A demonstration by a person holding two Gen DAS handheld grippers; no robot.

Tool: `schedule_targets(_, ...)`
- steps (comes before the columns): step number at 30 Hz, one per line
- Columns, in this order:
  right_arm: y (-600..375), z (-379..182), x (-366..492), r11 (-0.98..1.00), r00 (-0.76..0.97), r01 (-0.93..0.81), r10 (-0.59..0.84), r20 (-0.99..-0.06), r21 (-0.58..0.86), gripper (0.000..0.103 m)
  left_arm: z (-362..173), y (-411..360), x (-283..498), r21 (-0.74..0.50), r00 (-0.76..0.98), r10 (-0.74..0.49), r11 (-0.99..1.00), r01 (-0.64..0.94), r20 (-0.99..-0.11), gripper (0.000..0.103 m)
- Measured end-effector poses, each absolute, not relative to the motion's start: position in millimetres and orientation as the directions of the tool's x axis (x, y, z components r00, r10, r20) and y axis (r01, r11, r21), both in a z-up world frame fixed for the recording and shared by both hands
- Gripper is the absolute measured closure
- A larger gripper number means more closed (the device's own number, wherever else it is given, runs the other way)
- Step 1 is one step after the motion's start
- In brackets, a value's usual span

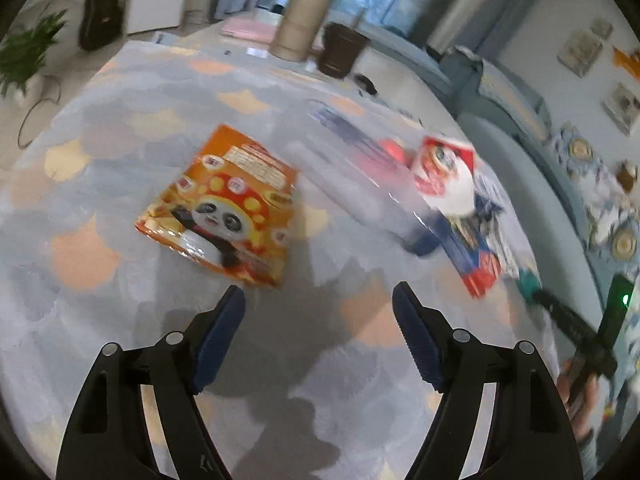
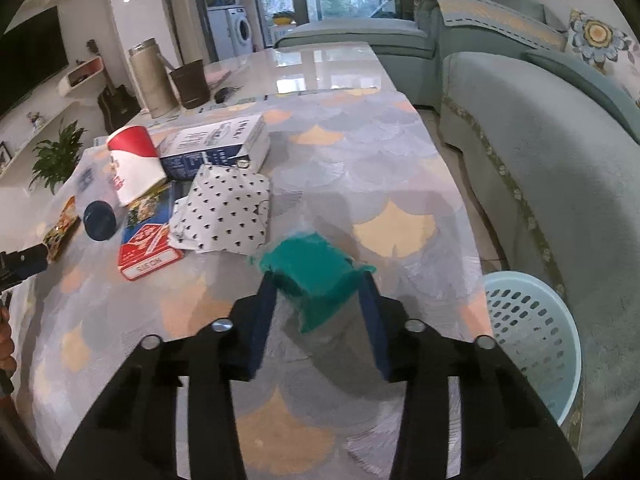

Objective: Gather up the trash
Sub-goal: 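Grasp the teal sponge with the right tool while the left tool reaches the panda snack bag, then grasp the panda snack bag with the left tool while the right tool lifts the teal sponge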

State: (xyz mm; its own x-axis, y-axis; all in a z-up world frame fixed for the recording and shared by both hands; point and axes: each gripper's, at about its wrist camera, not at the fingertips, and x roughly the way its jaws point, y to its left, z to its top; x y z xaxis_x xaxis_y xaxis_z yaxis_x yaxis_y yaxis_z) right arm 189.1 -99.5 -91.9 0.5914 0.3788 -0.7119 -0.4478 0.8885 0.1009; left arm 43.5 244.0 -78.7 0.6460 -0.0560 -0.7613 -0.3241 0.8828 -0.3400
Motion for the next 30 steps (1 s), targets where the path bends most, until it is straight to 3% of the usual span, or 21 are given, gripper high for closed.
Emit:
schedule_targets(4, -100.5, -92.2, 190.3, 0.892, 0.591, -0.441, 0.375, -0.714, 0.103, 0.066, -57.4, 238.6, 39.6, -0.211, 0.668, 0.106, 0.902, -0.376, -0.737, 0.028)
schedule_targets(8, -109.2, -90.3, 192.4, 0.894, 0.592, -0.422, 0.397, -0.701, 0.15, 0.066, -62.6, 246.2, 58.8, -0.178, 0.647, 0.1, 0.92, -0.35, -0.756, 0.025)
schedule_targets(12, -111.2, -89.6, 192.3, 0.893, 0.593, -0.42, 0.404, -0.696, 0.16, 0.066, -87.7, 249.3, 84.8, -0.063, 0.563, 0.148, 0.939, -0.339, -0.813, 0.03)
schedule_targets(16, -111.6, -89.4, 190.8, 0.891, 0.593, -0.424, 0.409, -0.693, 0.164, 0.063, -94.5, 249.6, 84.2, 0.022, 0.549, 0.213, 0.942, -0.334, -0.808, 0.032)
schedule_targets(18, -112.0, -88.8, 190.3, 0.891, 0.595, -0.423, 0.412, -0.69, 0.167, 0.061, -94.4, 253.6, 80.8, 0.012, 0.563, 0.218, 0.938, -0.347, -0.797, 0.042)
schedule_targets(23, -118.7, -84.6, 187.7, 0.893, 0.621, -0.411, 0.421, -0.661, 0.183, 0.04, -93.4, 256.1, 77.0, 0.017, 0.577, 0.229, 0.937, -0.349, -0.784, 0.06)
schedule_targets(25, -117.4, -85.4, 189.1, 0.892, 0.614, -0.414, 0.421, -0.668, 0.182, 0.04, -92.2, 252.9, 75.9, 0.013, 0.586, 0.221, 0.941, -0.338, -0.779, 0.068)
schedule_targets(27, -113.8, -86.6, 189.6, 0.888, 0.603, -0.426, 0.423, -0.676, 0.174, 0.039, -91.8, 248.7, 75.8, 0.01, 0.596, 0.209, 0.948, -0.319, -0.776, 0.086)
schedule_targets(30, -105.8, -89.6, 194.9, 0.893, 0.591, -0.427, 0.393, -0.704, 0.14, 0.033, -92.0, 246.8, 74.3, -0.005, 0.606, 0.193, 0.951, -0.309, -0.772, 0.091)
